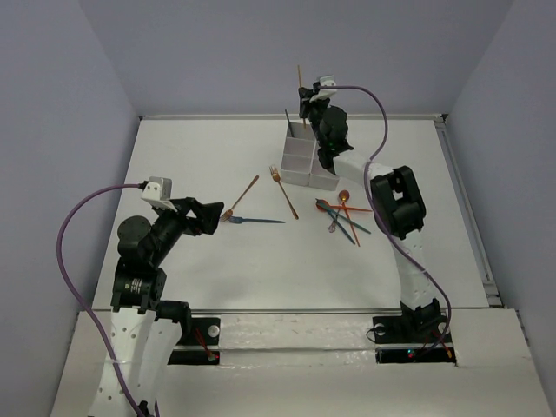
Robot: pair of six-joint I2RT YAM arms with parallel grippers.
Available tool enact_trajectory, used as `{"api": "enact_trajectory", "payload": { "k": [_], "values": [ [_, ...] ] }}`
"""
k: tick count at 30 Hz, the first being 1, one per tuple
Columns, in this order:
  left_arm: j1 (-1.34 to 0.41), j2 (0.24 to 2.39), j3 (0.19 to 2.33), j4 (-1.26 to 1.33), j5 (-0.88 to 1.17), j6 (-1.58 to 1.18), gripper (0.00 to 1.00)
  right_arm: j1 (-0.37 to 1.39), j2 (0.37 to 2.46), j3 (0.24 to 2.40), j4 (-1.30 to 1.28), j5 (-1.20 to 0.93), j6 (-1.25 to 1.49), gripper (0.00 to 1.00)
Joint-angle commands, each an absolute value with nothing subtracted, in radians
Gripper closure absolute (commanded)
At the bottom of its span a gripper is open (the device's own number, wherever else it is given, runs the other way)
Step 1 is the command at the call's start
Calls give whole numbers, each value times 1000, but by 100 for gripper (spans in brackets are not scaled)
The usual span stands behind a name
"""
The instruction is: Sort the eating utensils into containers
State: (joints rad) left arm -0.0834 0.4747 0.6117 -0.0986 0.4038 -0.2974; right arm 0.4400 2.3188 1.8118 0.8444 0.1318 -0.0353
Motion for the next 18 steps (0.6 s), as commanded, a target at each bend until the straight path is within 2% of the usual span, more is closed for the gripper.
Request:
{"api": "enact_trajectory", "payload": {
  "k": [1, 13, 18],
  "values": [
    [-80, 482, 632, -60, 420, -293, 1, 446, 2353, 1815, 977, 152, -66, 93],
    [-71, 482, 632, -57, 423, -293, 1, 446, 2290, 1617, 1129, 126, -80, 92],
    [-61, 474, 632, -54, 425, -293, 1, 457, 2195, 1499, 1152, 106, -80, 66]
  ]
}}
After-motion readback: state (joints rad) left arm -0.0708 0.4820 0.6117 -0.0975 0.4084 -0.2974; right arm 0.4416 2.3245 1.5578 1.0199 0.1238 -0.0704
